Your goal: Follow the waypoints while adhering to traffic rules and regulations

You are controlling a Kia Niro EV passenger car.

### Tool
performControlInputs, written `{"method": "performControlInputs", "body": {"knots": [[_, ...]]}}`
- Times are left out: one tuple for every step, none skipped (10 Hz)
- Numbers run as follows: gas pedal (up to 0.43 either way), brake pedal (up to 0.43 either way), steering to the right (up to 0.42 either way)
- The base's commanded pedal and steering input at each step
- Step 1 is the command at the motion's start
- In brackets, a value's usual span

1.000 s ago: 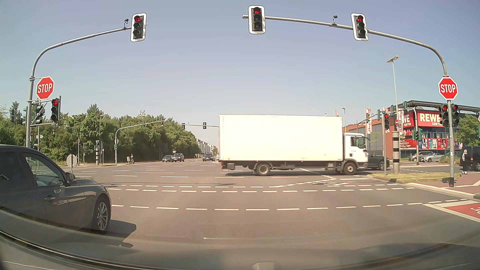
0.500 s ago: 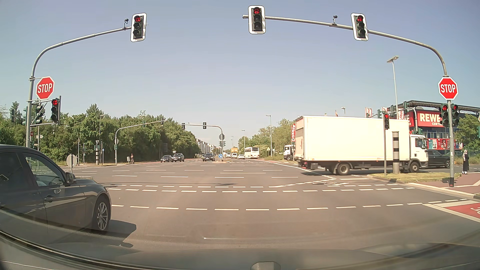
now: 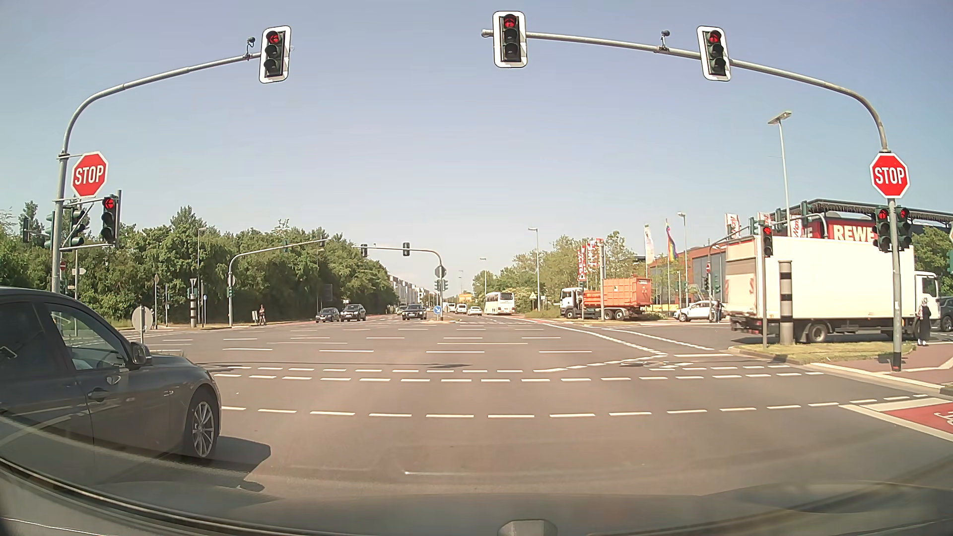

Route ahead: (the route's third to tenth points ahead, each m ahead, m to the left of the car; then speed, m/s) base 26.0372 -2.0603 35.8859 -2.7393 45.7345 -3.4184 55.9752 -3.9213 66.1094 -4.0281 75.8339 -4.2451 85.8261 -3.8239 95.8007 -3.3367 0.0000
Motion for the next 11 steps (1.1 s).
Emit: {"method": "performControlInputs", "body": {"knots": [[0.000, 0.268, 0.008], [0.000, 0.262, 0.008], [0.000, 0.268, 0.008], [0.000, 0.268, 0.008], [0.000, 0.262, 0.008], [0.000, 0.268, 0.008], [0.000, 0.262, 0.008], [0.000, 0.262, 0.008], [0.000, 0.268, 0.008], [0.000, 0.262, 0.008], [0.000, 0.262, 0.008]]}}
